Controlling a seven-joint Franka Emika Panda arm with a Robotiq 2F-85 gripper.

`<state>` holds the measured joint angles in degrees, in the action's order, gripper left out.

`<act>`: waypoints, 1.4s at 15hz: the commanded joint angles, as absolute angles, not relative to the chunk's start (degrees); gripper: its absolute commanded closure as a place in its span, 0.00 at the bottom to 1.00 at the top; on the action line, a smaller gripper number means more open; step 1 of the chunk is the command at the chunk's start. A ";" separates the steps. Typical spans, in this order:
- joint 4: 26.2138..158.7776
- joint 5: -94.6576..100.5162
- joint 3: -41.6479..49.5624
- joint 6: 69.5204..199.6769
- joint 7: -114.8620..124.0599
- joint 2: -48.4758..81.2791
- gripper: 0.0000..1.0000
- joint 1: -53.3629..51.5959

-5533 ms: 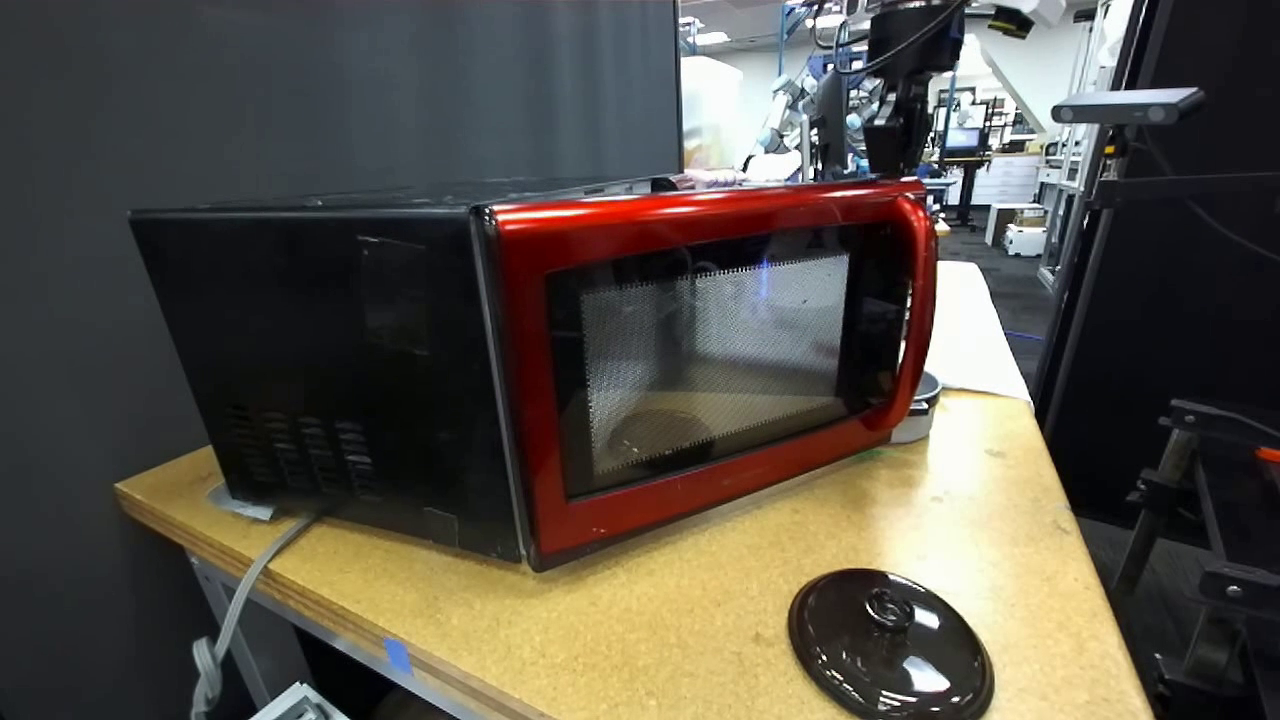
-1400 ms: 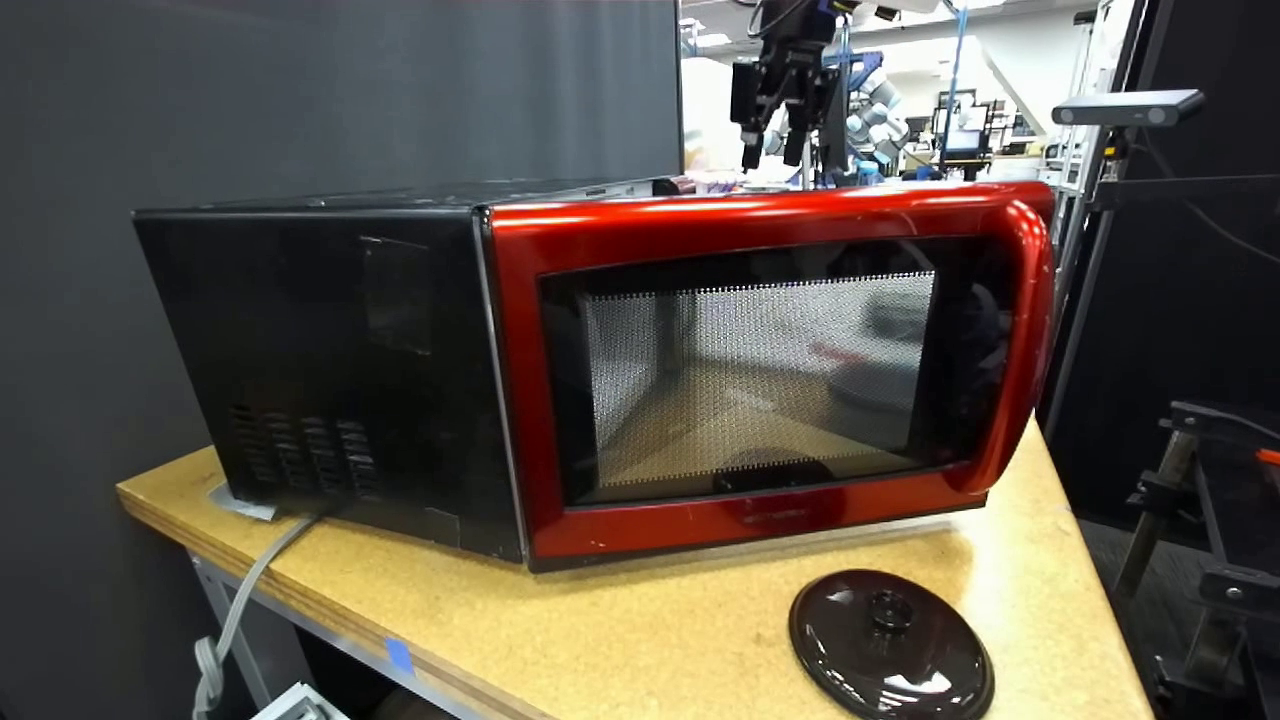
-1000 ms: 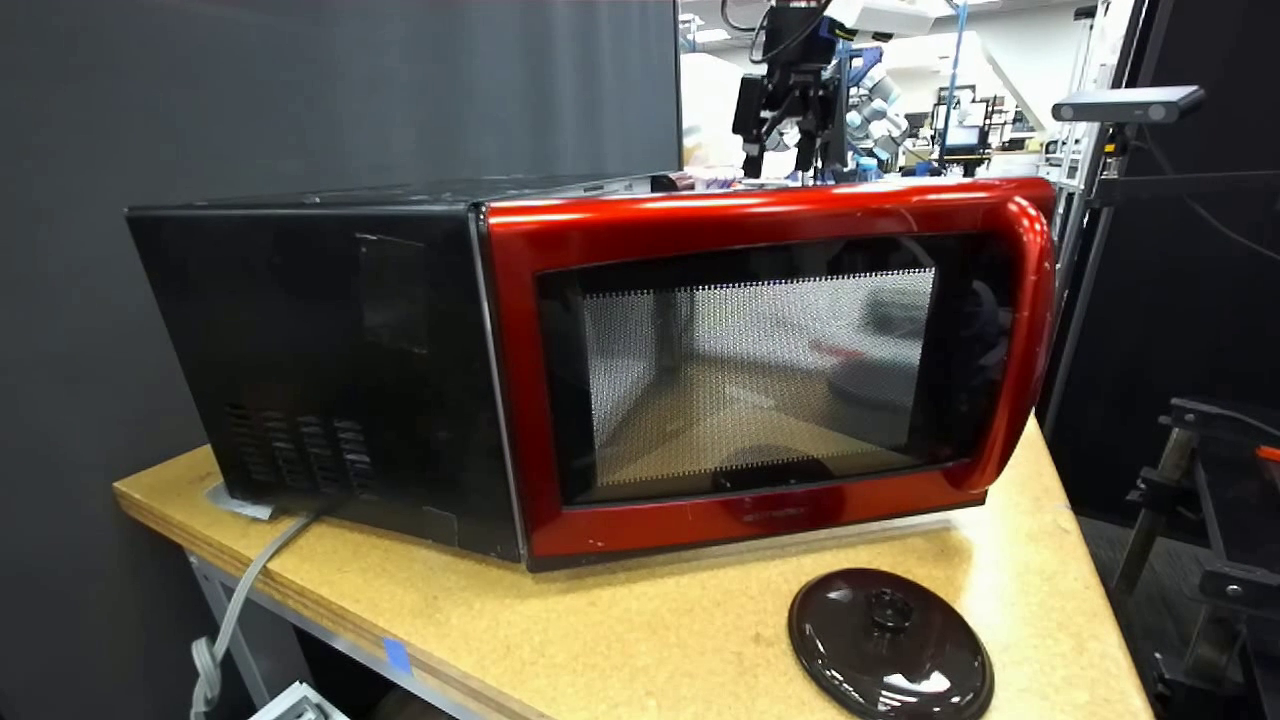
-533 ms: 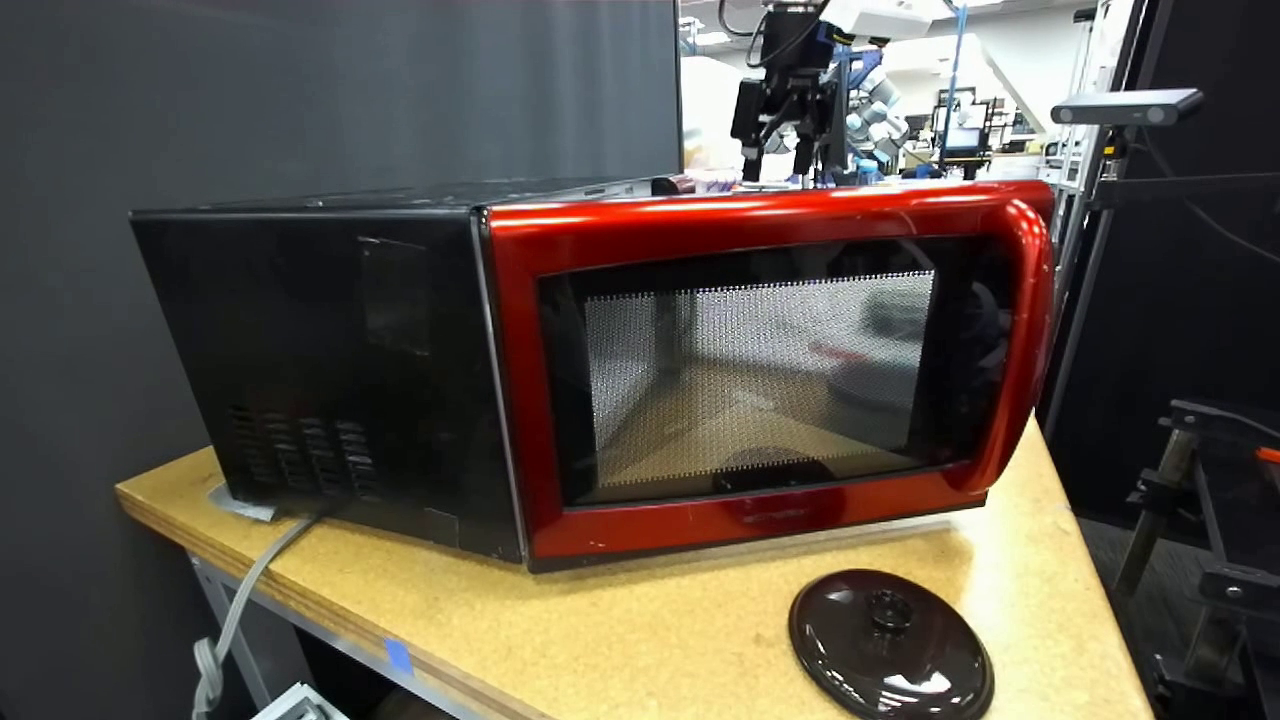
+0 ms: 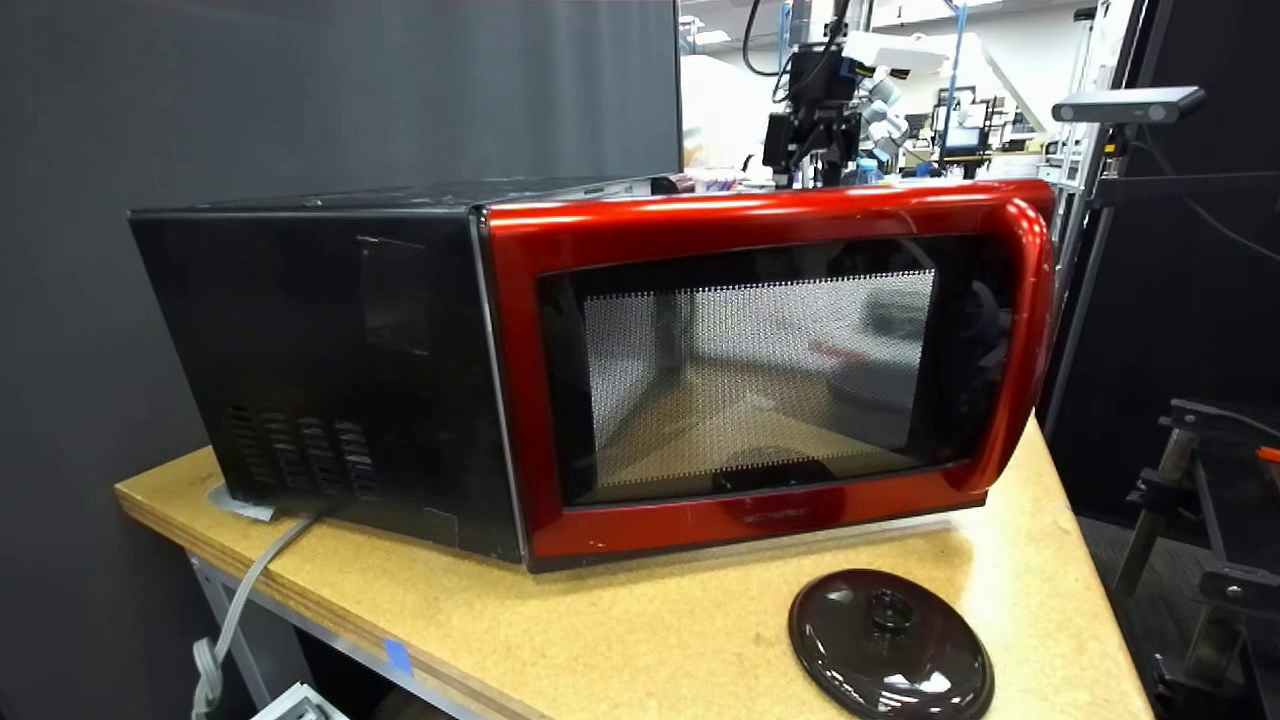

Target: Pick the marker from the bowl and put it on the table, then open the microwave and pick the black object and put it in

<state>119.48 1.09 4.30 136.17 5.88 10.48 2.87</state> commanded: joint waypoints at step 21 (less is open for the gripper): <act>120.09 -5.21 9.21 148.58 -19.21 20.50 0.00 19.10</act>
